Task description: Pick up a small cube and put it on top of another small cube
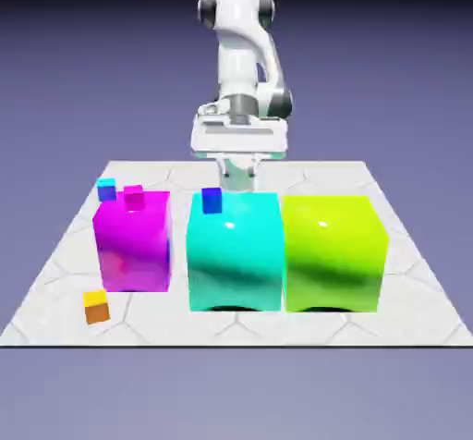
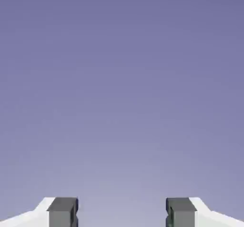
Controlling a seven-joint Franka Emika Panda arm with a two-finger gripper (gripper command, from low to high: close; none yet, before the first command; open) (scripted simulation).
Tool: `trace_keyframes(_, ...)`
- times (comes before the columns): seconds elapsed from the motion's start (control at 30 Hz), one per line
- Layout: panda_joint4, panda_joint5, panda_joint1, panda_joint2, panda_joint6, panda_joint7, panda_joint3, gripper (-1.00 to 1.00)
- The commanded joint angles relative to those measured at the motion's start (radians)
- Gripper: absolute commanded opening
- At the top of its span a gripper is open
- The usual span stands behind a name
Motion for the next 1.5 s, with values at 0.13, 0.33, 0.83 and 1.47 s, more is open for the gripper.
trace_keyframes(0.13, 0.157, 0.064, -0.066, 0.181, -0.163, 0.041, -0.05, 0.0)
trace_keyframes(0.33, 0.346, 0.14, -0.144, 0.399, -0.358, 0.089, -0.11, 0.0)
trace_keyframes(0.83, 0.818, 0.331, -0.341, 0.942, -0.846, 0.211, -0.26, 0.0)
trace_keyframes(1.47, 0.995, 0.391, -0.41, 1.122, -1.099, 0.259, -0.312, -1.0)
